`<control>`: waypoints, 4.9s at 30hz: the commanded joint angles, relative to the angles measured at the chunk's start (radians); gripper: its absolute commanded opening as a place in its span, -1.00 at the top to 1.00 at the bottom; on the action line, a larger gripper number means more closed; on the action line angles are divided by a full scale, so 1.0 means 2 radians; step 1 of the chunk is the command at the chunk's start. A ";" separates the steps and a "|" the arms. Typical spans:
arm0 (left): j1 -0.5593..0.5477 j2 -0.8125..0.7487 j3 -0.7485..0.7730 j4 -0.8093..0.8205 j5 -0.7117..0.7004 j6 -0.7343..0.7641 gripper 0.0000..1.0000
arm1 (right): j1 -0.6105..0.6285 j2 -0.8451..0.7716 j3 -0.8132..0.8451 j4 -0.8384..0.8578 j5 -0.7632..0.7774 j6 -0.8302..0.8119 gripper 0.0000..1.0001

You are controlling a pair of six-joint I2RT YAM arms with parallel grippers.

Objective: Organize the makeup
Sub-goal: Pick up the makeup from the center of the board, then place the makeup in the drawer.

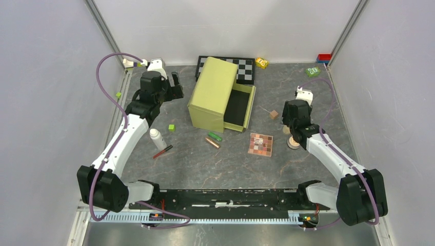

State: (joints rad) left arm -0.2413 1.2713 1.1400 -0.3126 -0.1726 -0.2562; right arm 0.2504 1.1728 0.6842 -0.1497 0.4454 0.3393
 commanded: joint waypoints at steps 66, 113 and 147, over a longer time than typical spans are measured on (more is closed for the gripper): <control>0.011 -0.002 0.013 0.001 0.013 -0.011 -1.00 | 0.103 0.212 0.304 0.023 -0.317 -0.035 1.00; 0.023 0.010 0.014 0.002 0.032 -0.021 -1.00 | 0.103 0.413 0.427 -0.069 -0.124 -0.011 0.65; 0.026 0.009 0.015 -0.001 0.042 -0.023 -1.00 | 0.106 0.379 0.334 -0.112 -0.138 0.058 0.60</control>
State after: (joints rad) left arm -0.1974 1.2972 1.1400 -0.3176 -0.1001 -0.2569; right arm 0.4538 1.9499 1.4376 -0.1650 0.2111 0.4973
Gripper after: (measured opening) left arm 0.994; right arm 0.507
